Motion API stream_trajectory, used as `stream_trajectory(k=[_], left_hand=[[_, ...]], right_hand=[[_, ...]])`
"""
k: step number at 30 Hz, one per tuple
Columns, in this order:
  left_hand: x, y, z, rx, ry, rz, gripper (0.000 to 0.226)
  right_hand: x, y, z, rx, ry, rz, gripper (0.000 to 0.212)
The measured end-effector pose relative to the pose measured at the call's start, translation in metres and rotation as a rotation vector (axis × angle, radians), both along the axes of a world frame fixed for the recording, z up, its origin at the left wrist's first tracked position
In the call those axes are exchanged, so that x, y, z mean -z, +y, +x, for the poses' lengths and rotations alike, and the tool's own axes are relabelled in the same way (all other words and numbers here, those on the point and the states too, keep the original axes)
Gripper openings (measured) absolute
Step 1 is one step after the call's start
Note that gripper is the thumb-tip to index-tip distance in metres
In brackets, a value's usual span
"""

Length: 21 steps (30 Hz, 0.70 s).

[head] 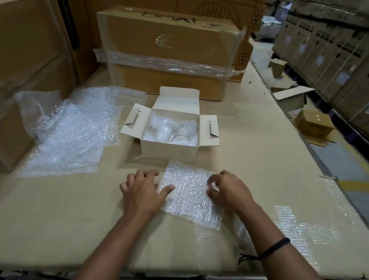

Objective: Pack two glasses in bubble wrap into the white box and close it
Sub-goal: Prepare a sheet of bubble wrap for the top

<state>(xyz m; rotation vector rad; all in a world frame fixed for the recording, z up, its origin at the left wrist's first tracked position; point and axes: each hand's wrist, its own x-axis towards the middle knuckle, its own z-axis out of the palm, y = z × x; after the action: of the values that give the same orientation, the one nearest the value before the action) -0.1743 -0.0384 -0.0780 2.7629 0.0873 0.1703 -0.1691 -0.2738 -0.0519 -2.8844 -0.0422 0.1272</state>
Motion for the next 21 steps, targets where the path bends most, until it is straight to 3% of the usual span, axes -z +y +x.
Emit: stream_trajectory(k=[4, 8, 12, 15, 17, 19, 21], left_hand=[[-0.004, 0.001, -0.006, -0.053, 0.110, 0.143, 0.065], [-0.007, 0.000, -0.008, -0.070, 0.106, -0.008, 0.040], [-0.012, -0.011, -0.016, 0.007, -0.125, -0.322, 0.026], [-0.010, -0.020, -0.023, 0.155, -0.280, -0.368, 0.025], [-0.007, -0.022, -0.023, 0.216, -0.311, -0.340, 0.030], [-0.004, -0.021, -0.023, 0.196, -0.214, -0.289, 0.063], [0.001, -0.021, -0.022, 0.158, -0.097, -0.280, 0.063]], right_hand=[[0.001, 0.001, 0.007, 0.041, -0.035, 0.038, 0.025], [-0.001, 0.015, 0.012, 0.140, -0.029, 0.272, 0.012], [-0.017, 0.042, 0.018, 0.283, 0.041, 0.751, 0.044], [-0.026, 0.061, 0.028, 0.311, 0.171, 0.940, 0.067], [-0.028, 0.064, 0.034, 0.341, 0.201, 0.978, 0.048], [-0.029, 0.062, 0.038, 0.422, 0.186, 1.078, 0.014], [-0.032, 0.057, 0.037, 0.494, 0.222, 1.244, 0.014]])
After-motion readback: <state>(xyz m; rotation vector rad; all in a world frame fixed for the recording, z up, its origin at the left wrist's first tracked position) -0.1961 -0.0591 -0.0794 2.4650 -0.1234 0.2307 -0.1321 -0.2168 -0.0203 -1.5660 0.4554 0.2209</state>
